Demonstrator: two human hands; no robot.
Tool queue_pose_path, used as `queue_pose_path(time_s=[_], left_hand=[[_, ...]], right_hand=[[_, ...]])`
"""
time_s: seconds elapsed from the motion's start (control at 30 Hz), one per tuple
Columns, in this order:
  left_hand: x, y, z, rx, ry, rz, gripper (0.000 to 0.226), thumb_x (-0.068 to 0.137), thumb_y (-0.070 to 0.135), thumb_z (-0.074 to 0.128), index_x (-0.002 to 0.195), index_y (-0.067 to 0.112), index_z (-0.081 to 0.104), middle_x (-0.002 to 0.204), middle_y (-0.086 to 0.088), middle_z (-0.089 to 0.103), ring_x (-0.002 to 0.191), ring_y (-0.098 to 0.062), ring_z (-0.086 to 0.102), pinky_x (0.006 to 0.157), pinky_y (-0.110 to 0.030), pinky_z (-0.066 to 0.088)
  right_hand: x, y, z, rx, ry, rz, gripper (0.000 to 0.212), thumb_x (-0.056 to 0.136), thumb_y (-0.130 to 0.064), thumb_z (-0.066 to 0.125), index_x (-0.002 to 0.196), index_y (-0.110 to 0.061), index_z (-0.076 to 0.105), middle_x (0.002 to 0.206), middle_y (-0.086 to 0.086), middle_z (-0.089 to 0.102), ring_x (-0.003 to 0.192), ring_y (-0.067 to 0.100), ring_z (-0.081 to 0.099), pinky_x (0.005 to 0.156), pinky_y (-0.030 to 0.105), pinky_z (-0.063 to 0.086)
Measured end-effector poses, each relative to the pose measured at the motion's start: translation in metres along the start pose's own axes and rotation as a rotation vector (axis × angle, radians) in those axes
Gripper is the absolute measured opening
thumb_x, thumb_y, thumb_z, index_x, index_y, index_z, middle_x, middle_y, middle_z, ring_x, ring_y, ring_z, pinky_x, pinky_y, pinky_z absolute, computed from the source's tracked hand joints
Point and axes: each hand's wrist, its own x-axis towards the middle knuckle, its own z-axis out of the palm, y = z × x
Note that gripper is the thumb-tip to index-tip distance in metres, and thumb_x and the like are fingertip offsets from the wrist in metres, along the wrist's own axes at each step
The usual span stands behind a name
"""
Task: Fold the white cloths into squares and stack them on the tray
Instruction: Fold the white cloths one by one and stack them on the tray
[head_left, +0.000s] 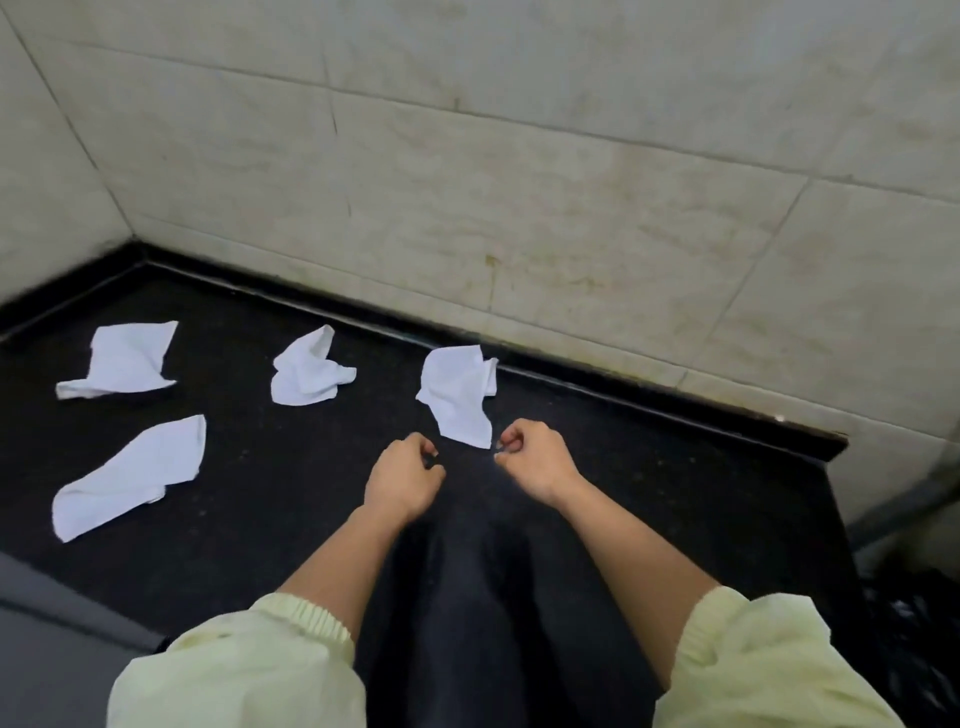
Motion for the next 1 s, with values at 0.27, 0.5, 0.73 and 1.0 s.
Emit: queue_pose_path(time_s=[0.27,0.5,0.73,1.0], left_hand=[[0.075,-0.024,0.032,0.107,-0.033,0.024,0.041,0.088,0.02,0.058,0.129,0.015,0.055,0.131,-0.004,0.051,0.121,-0.022,0.047,0.097,-0.04,0.046],[0.114,-0.034,0.046,0.227,-0.099,0.21,0.048,0.09,0.021,0.054,0.137,0.016,0.047,0.138,0.006,0.044,0.126,-0.015,0.038,0.095,-0.029,0.045],[0.135,-0.042,0.05,0.27,-0.145,0.294,0.045,0.088,0.028,0.058,0.13,0.015,0.054,0.131,0.002,0.047,0.12,-0.018,0.041,0.092,-0.033,0.046],[0.137,-0.038,0.037,0.131,-0.036,0.326,0.021,0.087,0.028,0.063,0.104,0.014,0.064,0.111,0.003,0.053,0.106,-0.015,0.047,0.073,-0.031,0.049]], right_hand=[[0.079,0.012,0.043,-0.211,-0.061,-0.039,0.038,0.083,-0.022,0.063,0.12,-0.013,0.061,0.117,0.006,0.062,0.11,0.025,0.058,0.089,0.034,0.049],[0.117,0.021,0.062,-0.556,-0.126,-0.189,0.038,0.091,-0.026,0.056,0.125,-0.011,0.053,0.129,0.006,0.052,0.122,0.025,0.044,0.098,0.037,0.04],[0.13,0.021,0.071,-0.585,-0.084,-0.271,0.015,0.086,-0.01,0.053,0.095,-0.002,0.061,0.105,0.015,0.06,0.105,0.032,0.052,0.081,0.037,0.04],[0.121,-0.014,0.059,0.195,0.021,0.097,0.012,0.077,-0.022,0.068,0.074,-0.012,0.063,0.071,0.0,0.065,0.063,0.008,0.057,0.059,0.025,0.047]])
